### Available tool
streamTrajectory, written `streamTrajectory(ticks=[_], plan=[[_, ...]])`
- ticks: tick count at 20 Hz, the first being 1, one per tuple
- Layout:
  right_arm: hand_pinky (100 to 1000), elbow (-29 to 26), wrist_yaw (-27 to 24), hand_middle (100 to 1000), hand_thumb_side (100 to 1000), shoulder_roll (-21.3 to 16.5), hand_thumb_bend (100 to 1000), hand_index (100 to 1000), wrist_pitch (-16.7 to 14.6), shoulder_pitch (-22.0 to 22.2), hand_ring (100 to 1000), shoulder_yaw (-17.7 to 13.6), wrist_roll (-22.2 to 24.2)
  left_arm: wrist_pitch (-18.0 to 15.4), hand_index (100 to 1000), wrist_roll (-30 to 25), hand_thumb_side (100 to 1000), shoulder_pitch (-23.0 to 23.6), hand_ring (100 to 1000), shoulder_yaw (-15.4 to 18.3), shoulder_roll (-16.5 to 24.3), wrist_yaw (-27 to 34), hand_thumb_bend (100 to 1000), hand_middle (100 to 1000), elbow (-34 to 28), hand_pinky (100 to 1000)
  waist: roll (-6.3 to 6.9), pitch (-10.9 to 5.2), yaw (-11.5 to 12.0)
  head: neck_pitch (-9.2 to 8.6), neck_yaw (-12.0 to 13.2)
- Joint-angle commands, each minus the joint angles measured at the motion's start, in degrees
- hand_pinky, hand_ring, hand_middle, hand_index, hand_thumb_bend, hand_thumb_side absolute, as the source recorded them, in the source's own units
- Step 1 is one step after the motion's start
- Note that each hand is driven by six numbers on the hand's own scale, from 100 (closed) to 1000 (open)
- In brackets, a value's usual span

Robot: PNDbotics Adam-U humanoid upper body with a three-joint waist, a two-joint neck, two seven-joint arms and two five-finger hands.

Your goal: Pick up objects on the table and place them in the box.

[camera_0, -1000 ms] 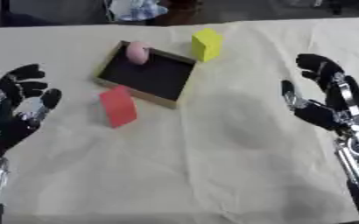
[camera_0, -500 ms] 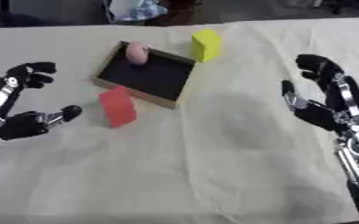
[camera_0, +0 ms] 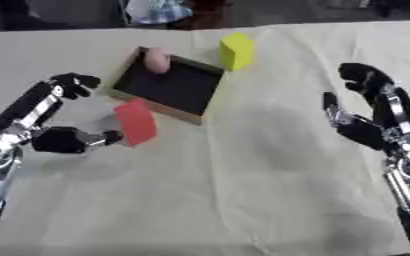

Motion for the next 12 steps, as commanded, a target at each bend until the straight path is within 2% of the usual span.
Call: streamTrajectory(ticks=[1, 12], plan=[[867, -0.46, -0.25, 820, 100, -1.02, 213, 768, -0.04, -0.38, 857, -0.2, 0.07, -0.7, 882, -0.42, 434, -1.69, 785, -1.11, -0.34, -2.47, 690, 780, 0.98, 820, 0.44, -1.48, -0.04, -0.12, 0.18], [868, -0.4, -0.32, 819, 100, -0.93, 210, 767, -0.04, -0.29, 854, -0.14, 0.11, -1.46, 876, -0.39, 411, -4.81, 772, -3.24, -2.92, -4.11, 648, 763, 5.16, 814, 0.62, -1.53, -0.35, 0.05, 0.33]])
